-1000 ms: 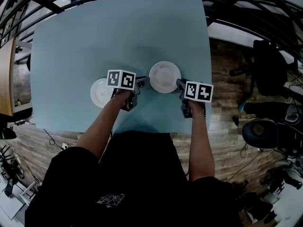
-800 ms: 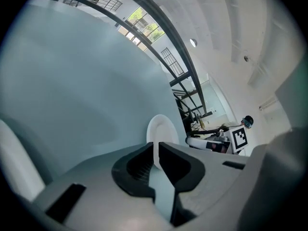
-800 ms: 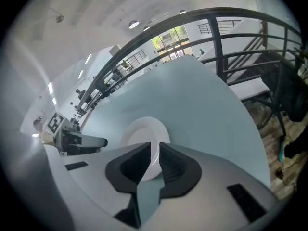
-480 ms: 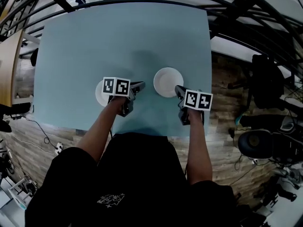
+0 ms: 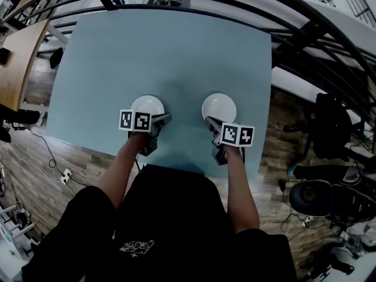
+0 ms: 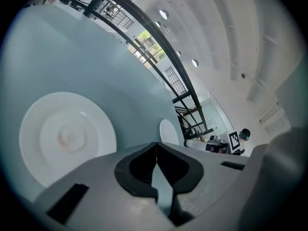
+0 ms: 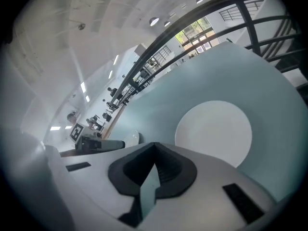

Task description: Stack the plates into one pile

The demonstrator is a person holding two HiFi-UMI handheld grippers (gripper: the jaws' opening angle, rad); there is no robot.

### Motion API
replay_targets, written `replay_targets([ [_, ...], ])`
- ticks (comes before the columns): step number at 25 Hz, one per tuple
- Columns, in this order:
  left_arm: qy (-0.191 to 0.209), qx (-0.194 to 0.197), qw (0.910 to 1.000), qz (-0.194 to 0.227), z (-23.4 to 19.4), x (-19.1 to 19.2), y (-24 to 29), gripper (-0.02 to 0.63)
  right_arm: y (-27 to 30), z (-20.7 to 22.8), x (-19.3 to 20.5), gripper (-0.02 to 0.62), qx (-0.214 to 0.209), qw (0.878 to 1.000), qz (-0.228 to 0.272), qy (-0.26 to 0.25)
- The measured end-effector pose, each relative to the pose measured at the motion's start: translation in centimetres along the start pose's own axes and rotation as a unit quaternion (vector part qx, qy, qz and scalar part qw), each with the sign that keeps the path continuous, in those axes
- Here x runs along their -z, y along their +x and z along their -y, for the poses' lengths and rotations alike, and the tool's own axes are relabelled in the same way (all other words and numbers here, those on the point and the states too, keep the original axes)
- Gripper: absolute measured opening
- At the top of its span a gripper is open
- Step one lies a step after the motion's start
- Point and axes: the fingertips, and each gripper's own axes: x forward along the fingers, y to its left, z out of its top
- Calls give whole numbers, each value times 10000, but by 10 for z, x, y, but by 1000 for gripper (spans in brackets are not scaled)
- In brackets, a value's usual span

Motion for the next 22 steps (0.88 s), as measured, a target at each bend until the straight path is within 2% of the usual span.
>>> replay_targets([
  [10,-710,-406,9941,713,-56,20,-81,12,53,-62,27,8,-541,9963,-594,-309],
  [22,-1264,-681,9829,1156,-126,26,-138,12,120,-106,44,8,-760,9909,-1060,-330],
])
